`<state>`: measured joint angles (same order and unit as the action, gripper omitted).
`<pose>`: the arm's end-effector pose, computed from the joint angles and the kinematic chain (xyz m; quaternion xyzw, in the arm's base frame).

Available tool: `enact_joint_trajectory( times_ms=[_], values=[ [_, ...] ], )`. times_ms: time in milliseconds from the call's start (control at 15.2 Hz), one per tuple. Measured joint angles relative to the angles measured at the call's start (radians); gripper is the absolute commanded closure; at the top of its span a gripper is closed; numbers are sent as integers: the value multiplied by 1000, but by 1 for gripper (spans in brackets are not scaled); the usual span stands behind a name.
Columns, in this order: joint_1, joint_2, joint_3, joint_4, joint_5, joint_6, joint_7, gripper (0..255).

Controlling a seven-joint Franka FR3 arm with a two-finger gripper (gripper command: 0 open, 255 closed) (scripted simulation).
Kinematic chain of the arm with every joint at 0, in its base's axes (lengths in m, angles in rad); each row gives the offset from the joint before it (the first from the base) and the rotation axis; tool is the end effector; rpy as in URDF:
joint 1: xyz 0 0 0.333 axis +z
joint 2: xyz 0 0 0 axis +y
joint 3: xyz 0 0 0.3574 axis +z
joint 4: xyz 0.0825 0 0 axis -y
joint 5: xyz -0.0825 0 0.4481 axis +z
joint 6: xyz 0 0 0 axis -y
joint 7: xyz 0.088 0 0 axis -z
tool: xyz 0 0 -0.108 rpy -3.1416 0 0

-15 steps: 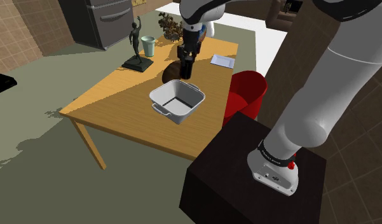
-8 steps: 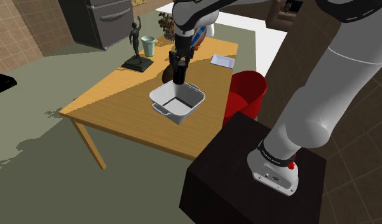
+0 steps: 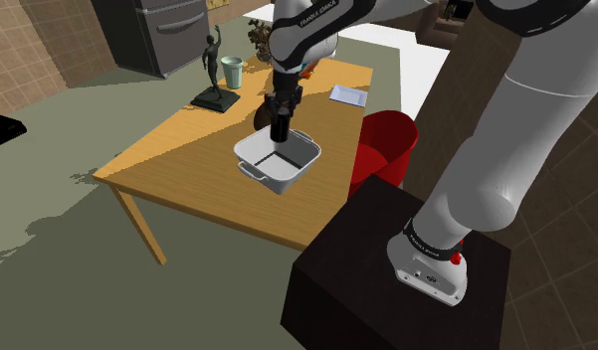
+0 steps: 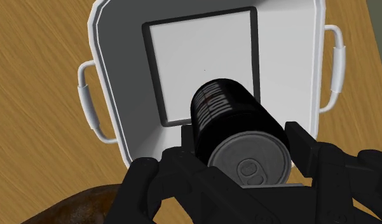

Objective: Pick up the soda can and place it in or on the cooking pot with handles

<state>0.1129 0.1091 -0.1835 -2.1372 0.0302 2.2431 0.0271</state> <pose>0.6084 -0.0410 0.3563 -0.9983 0.0577 0.0006 0.0019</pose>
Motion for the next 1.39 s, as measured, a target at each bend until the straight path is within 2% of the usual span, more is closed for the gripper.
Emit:
enact_joint_trajectory(
  times_ms=[528,924,990,1386],
  values=[
    [-2,58,3,-41,16,98,-12,255],
    [-3,66,4,-41,19,107,-13,255],
    [-3,67,4,-42,19,107,-13,0],
    [-3,66,4,-41,19,108,-14,0]
  ],
)
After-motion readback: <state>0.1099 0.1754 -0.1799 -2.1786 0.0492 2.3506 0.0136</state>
